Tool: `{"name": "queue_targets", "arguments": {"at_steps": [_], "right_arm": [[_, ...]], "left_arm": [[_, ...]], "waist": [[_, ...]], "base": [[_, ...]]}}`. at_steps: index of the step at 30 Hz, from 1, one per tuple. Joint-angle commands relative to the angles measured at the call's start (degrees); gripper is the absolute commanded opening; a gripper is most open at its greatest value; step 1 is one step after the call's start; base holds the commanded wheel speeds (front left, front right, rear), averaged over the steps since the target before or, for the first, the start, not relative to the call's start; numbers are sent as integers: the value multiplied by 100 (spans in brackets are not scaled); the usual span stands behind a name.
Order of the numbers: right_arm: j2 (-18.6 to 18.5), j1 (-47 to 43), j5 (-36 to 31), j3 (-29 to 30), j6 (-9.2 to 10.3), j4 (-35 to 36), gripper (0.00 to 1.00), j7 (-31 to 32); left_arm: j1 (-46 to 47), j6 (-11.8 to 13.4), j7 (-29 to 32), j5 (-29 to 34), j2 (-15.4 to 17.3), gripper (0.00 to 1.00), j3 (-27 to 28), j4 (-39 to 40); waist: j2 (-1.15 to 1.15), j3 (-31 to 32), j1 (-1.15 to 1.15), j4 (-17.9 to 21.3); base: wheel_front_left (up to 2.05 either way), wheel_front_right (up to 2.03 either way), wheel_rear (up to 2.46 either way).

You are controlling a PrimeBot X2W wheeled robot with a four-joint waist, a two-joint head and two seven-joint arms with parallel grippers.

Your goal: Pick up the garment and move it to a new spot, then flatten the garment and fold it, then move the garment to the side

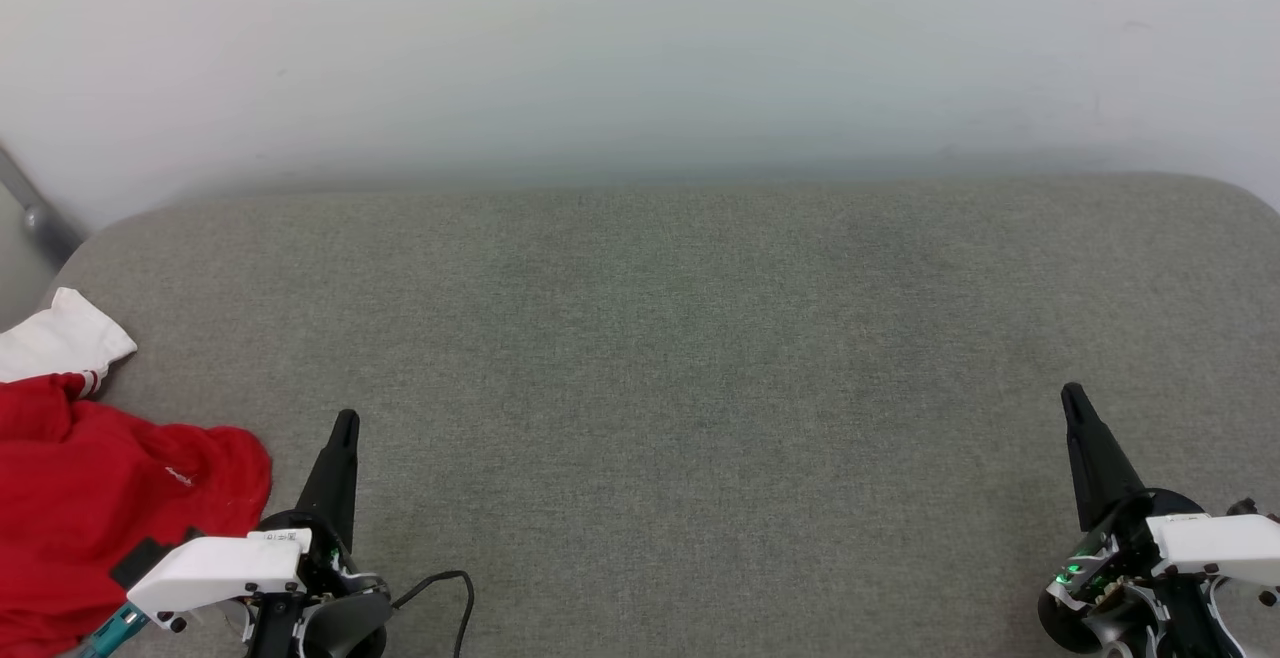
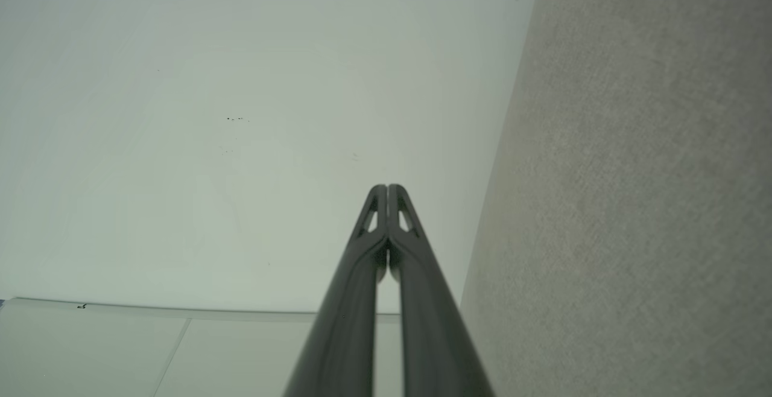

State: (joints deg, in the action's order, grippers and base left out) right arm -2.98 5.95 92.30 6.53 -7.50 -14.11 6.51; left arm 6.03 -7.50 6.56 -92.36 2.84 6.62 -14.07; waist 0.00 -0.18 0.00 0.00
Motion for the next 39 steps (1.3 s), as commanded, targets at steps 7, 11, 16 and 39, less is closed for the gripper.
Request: {"name": "queue_targets", "arguments": {"at_steps": [7, 11, 16, 39], "right_arm": [[22, 64, 23, -1, 2, -1, 0, 6], [22, 64, 23, 0, 2, -1, 0, 6], [22, 64, 23, 0, 2, -1, 0, 6], [22, 64, 23, -1, 2, -1, 0, 5]], "left_arm": [[42, -19, 10, -11, -9, 0, 7, 3], [42, -19, 10, -11, -9, 0, 7, 3], [42, -19, 10, -11, -9, 0, 6, 3], [42, -19, 10, -11, -9, 0, 6, 3]], "waist": [[0, 0, 0, 0], [0, 0, 0, 0], [0, 0, 0, 0], [0, 0, 0, 0]], "base": [[0, 0, 0], [0, 0, 0], [0, 0, 0], [0, 0, 0]]}}
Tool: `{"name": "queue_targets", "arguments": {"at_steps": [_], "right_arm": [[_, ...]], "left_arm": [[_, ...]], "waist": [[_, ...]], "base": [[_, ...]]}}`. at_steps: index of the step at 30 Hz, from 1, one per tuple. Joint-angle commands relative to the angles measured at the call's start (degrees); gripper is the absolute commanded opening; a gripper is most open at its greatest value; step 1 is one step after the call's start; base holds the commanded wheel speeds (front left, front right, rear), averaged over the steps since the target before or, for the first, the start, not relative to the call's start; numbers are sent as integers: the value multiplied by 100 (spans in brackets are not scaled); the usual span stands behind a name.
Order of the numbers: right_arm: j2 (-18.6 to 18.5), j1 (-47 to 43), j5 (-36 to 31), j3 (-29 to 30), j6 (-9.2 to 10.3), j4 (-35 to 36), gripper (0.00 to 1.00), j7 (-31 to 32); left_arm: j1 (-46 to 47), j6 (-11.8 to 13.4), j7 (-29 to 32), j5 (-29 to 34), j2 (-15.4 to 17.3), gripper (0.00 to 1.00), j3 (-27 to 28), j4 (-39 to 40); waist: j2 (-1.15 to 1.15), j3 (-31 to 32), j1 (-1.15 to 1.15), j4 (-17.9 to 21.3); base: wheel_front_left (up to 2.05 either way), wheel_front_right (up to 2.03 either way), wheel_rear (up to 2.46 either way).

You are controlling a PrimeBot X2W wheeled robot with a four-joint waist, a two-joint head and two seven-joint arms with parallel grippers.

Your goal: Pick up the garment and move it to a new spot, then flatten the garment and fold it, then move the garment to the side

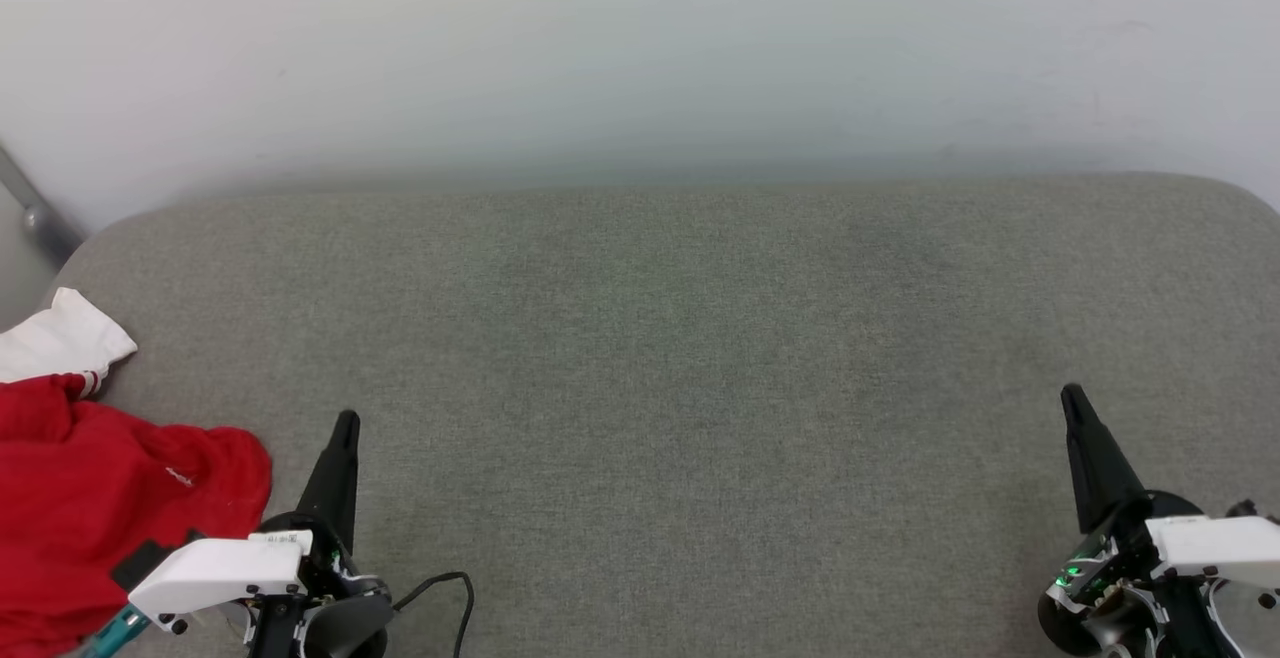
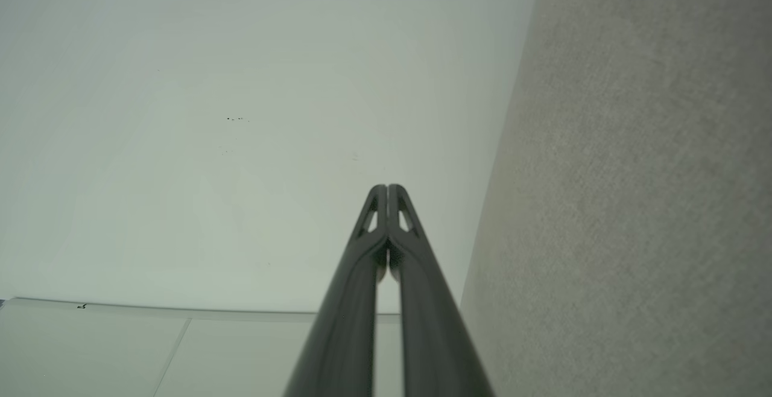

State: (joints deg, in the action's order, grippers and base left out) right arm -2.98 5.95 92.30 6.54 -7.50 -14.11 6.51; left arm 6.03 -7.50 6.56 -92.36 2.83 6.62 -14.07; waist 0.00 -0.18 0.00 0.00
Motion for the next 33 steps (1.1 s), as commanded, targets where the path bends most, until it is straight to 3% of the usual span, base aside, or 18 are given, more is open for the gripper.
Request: {"name": "queue_targets", "arguments": {"at_steps": [1, 15, 21, 33], "right_arm": [[0, -9, -1, -1, 0, -15, 100, 0], [-15, -166, -431, -186, 1, 203, 100, -375], [-33, -186, -1220, -260, 1, 325, 100, -531], [-53, -217, -3018, -342, 1, 567, 100, -788]], "left_arm": [[-7, 1, -1, 0, 0, 100, -1, -18], [18, 2, -372, 145, 18, 100, -479, 171], [28, 2, -533, 559, 61, 100, -651, 281], [40, 1, -794, 2035, 33, 100, -749, 300]], "waist": [[0, 0, 0, 0], [0, 11, 0, 24], [0, 12, 0, 62], [0, 15, 0, 85]], "base": [[0, 0, 0], [0, 0, 0], [0, 0, 0], [0, 0, 0]]}}
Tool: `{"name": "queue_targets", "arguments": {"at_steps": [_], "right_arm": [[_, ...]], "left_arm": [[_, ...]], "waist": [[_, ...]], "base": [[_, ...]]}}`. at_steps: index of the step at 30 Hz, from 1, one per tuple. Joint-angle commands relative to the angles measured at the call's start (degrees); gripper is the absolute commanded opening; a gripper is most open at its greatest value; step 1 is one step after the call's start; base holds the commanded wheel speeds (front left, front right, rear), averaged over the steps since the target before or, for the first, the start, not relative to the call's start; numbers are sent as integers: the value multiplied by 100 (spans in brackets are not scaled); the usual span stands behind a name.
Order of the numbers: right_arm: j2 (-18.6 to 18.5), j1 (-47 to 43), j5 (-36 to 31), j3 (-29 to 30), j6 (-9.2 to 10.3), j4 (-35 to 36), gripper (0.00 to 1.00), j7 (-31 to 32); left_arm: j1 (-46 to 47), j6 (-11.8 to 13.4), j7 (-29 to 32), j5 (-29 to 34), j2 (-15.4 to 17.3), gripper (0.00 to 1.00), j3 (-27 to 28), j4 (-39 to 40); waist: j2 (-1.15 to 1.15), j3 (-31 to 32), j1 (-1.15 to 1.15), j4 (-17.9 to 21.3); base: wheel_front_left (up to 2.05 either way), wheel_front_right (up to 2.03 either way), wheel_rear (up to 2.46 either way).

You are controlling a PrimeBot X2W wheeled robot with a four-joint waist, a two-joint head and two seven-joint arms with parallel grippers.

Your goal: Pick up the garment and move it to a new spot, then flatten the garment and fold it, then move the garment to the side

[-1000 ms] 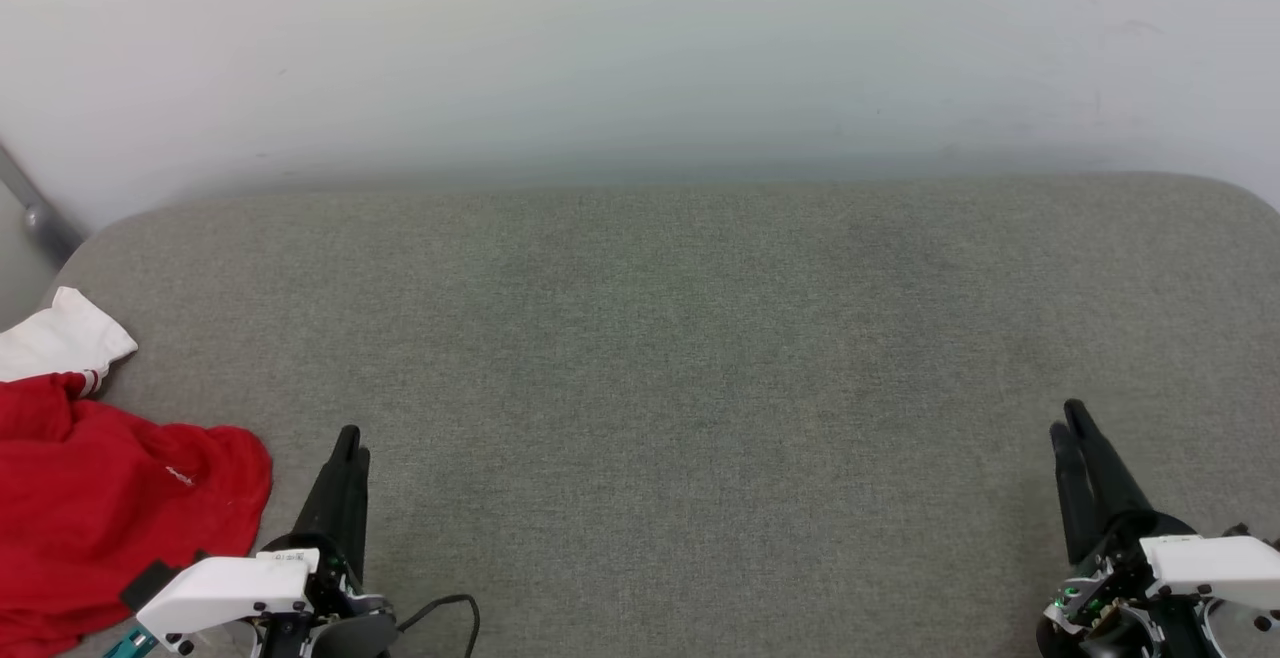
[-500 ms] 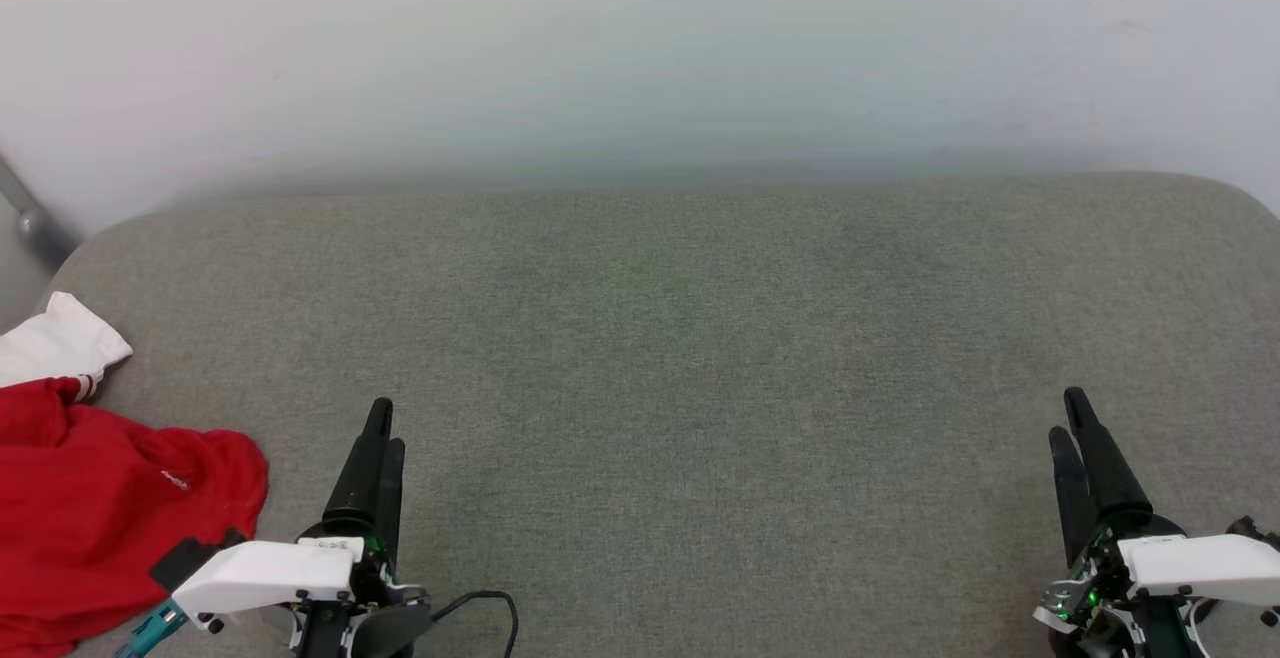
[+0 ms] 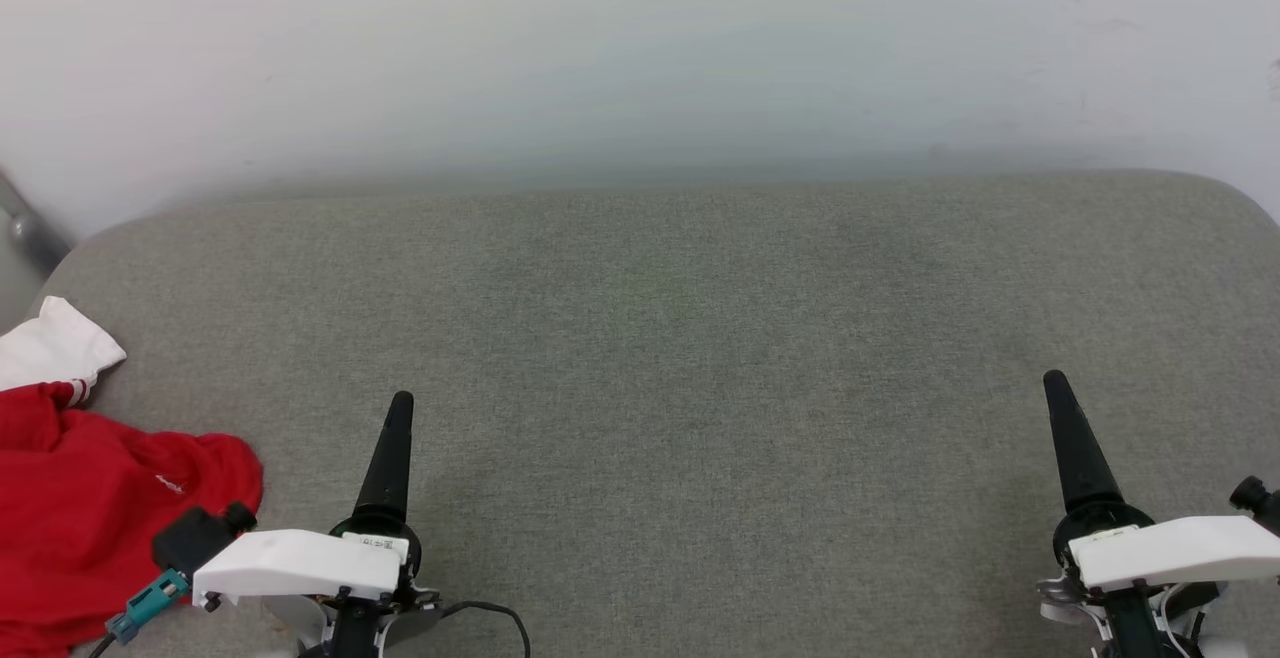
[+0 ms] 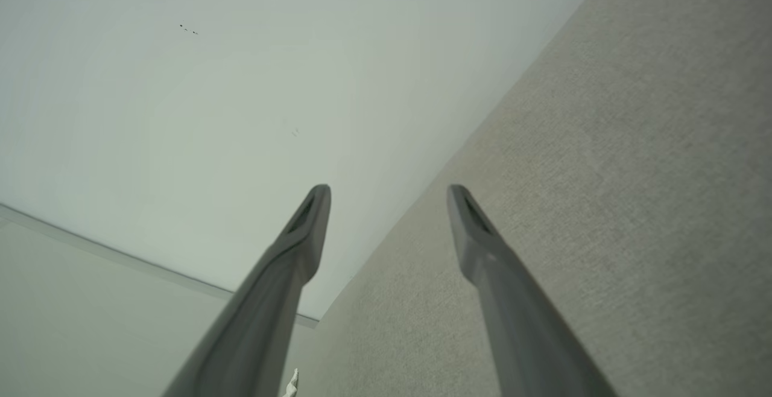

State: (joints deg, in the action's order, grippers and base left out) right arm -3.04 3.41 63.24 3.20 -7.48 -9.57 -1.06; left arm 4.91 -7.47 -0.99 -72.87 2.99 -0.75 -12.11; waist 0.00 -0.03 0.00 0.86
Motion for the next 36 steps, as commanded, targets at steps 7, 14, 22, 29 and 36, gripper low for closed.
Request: {"name": "queue_targets", "arguments": {"at_steps": [7, 14, 22, 29, 36], "right_arm": [[-73, 15, -1243, -64, -1, 128, 100, -203], [-73, 28, -1922, -98, -1, 73, 100, -294], [-93, 52, -2725, -151, -2, 61, 100, -378], [-73, 34, -3339, -140, -2, 88, 100, -353], [-58, 7, -3868, -150, -2, 111, 100, -321]], "left_arm": [[121, 21, -205, 1324, -10, 100, 16, 170], [78, 92, -325, 2151, -12, 100, -49, 228], [27, 183, -473, 3061, -2, 100, -131, 259], [17, 250, -594, 3707, 38, 100, -224, 238], [1, 339, -704, 4248, 89, 100, -313, 219]], "waist": [[0, 10, 0, 15], [0, 16, 0, 19], [0, 28, 0, 1], [0, 33, 0, -15], [0, 37, 0, -21]], "base": [[0, 0, 0], [0, 0, 0], [0, 0, 0], [0, 0, 0], [0, 0, 0]]}}
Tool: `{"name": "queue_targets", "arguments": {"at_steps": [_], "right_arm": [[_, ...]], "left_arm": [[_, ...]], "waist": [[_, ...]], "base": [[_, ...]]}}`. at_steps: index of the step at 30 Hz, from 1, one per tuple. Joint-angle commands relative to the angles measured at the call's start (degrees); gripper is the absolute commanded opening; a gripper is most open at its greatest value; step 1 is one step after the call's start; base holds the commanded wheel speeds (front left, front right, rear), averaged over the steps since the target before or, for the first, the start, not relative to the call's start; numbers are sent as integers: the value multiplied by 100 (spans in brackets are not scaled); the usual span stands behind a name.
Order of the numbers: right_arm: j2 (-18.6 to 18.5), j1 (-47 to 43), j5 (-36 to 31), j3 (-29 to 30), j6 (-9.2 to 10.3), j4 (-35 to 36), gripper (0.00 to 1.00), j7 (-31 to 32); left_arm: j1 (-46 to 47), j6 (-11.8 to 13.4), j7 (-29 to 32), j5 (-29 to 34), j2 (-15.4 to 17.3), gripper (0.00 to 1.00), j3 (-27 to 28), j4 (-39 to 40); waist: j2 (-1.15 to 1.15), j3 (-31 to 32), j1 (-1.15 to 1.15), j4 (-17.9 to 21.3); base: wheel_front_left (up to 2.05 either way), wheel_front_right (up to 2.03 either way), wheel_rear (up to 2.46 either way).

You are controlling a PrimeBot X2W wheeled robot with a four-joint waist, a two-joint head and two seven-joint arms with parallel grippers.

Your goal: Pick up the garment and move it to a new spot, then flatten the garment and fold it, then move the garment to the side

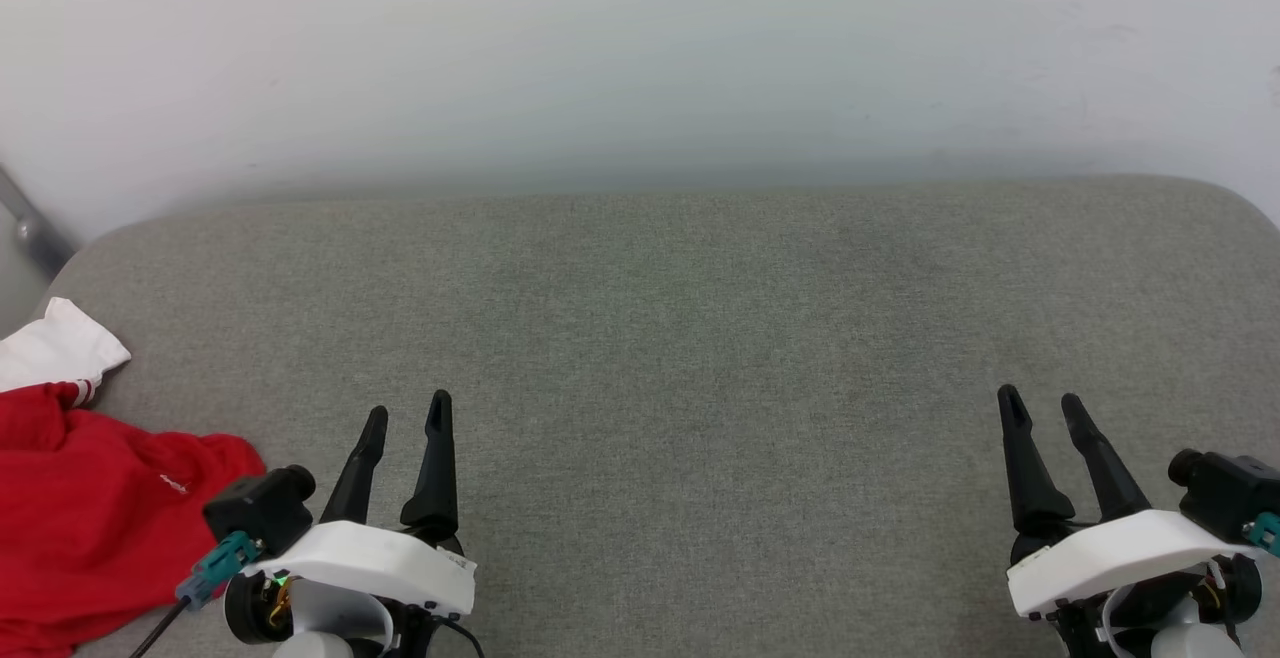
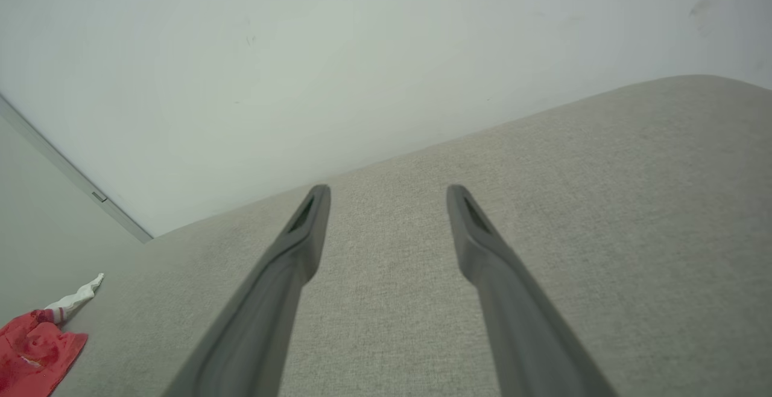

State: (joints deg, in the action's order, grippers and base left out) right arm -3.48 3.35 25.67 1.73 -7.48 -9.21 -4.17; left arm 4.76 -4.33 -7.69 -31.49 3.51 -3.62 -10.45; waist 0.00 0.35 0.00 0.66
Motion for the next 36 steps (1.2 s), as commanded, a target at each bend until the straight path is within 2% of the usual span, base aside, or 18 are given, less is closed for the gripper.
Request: {"name": "queue_targets", "arguments": {"at_steps": [1, 19, 36], "right_arm": [[-13, 12, -186, -3, -1, 79, 100, -5], [43, -58, -1306, 16, -1, 385, 100, 53], [63, -112, -1907, 78, -1, 576, 100, 32]], "left_arm": [[18, 44, -53, 188, 47, 100, -37, 50], [73, 292, -312, 1242, 128, 100, -129, 46], [102, 403, -525, 2007, 146, 100, -254, -12]], "waist": [[0, -2, 0, -3], [0, -16, 0, -29], [0, -27, 0, -24]], "base": [[0, 0, 0], [0, 0, 0], [0, 0, 0]]}}
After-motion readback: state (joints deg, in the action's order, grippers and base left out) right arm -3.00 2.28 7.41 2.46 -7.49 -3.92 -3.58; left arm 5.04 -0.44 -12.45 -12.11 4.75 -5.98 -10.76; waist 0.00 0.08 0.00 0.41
